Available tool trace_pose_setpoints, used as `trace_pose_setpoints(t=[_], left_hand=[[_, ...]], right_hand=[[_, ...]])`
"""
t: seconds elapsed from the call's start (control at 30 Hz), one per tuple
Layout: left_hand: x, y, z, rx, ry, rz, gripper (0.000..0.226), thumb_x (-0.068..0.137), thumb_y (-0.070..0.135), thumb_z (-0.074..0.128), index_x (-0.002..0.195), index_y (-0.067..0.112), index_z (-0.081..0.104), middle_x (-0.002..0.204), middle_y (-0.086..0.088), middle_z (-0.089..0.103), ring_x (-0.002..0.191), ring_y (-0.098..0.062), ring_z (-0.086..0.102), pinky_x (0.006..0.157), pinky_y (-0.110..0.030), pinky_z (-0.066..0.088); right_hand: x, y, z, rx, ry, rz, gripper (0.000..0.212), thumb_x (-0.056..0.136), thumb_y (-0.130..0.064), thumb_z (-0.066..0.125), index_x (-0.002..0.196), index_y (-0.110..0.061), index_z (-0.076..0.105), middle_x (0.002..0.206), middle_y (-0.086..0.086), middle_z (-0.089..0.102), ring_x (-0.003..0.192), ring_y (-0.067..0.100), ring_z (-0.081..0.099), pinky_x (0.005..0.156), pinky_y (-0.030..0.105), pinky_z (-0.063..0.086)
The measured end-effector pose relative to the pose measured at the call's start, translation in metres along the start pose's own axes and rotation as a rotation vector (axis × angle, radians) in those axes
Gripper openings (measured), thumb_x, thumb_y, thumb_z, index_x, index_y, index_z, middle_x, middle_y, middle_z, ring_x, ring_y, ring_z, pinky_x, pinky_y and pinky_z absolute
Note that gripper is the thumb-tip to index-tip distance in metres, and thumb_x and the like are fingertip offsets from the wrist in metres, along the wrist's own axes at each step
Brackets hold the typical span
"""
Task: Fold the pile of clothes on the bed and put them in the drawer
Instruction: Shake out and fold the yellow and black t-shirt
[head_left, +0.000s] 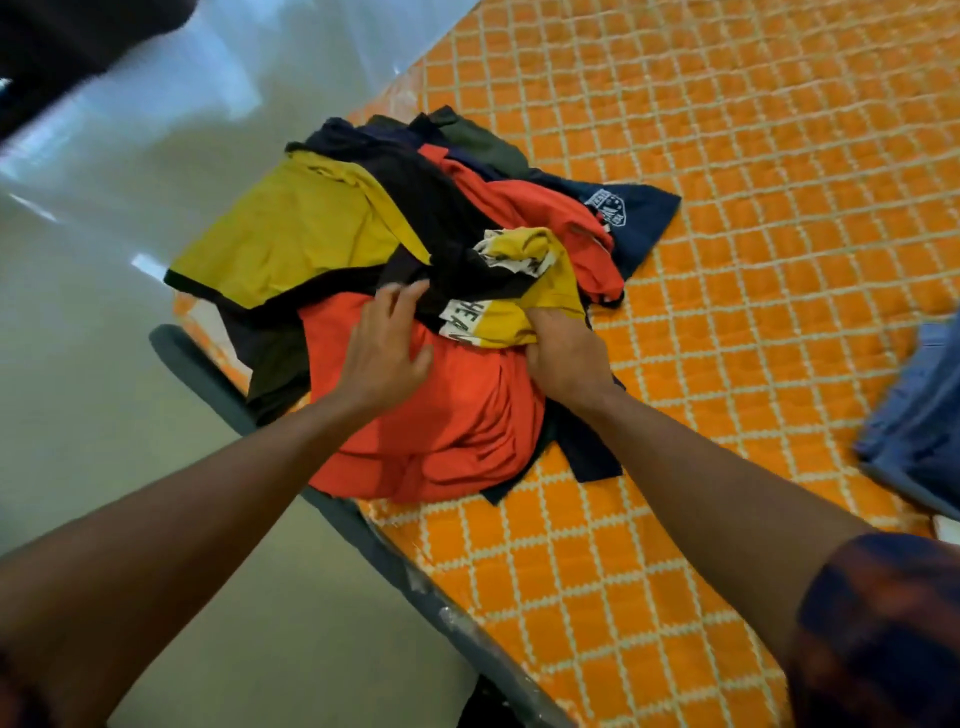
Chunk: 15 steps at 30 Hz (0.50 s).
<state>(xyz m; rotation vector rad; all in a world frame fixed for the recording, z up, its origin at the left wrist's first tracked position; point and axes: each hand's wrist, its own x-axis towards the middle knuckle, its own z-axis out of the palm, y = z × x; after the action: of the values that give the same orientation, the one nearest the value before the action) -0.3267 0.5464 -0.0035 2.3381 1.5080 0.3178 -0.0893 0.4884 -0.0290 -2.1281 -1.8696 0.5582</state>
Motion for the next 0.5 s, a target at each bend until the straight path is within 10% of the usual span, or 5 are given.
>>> trace_pose_setpoints(t=[0.13, 0.37, 0.5], left_hand=[[0.03, 0.007, 0.0, 0.017, -0.085, -0.024, 0.092, 0.077, 0.036, 0.074, 0.156, 0.031, 0.028, 0.156, -0.006, 0.033, 0.142, -0.031, 0.031, 0.101, -0.051, 0.038], [0.033, 0.041, 0.0, 0.171, -0.329, 0.157, 0.105, 0.058, 0.066, 0.06, 0.152, 0.045, 0.017, 0.125, -0.002, 0.049, 0.111, -0.03, 0.057, 0.083, -0.044, 0.043], [0.019, 0.063, 0.004, 0.267, -0.587, 0.18, 0.068, 0.081, 0.066, 0.06, 0.134, 0.027, 0.044, 0.114, -0.004, 0.059, 0.105, -0.03, 0.061, 0.074, -0.037, 0.047]], right_hand=[[-0.009, -0.002, -0.011, 0.121, 0.041, -0.17, 0.011, 0.076, -0.022, 0.054, 0.075, -0.023, 0.042, 0.068, -0.002, 0.049, 0.072, 0.031, 0.058, 0.057, 0.033, 0.033], [-0.079, 0.004, -0.011, 0.134, -0.05, -0.327, 0.026, 0.064, -0.016, 0.056, 0.063, -0.022, 0.031, 0.051, -0.004, 0.029, 0.048, 0.02, 0.032, 0.043, 0.028, 0.015], [-0.122, 0.023, -0.002, 0.087, -0.222, -0.355, 0.018, 0.058, -0.02, 0.055, 0.058, -0.019, 0.037, 0.048, -0.005, 0.029, 0.047, 0.022, 0.032, 0.044, 0.027, 0.017]])
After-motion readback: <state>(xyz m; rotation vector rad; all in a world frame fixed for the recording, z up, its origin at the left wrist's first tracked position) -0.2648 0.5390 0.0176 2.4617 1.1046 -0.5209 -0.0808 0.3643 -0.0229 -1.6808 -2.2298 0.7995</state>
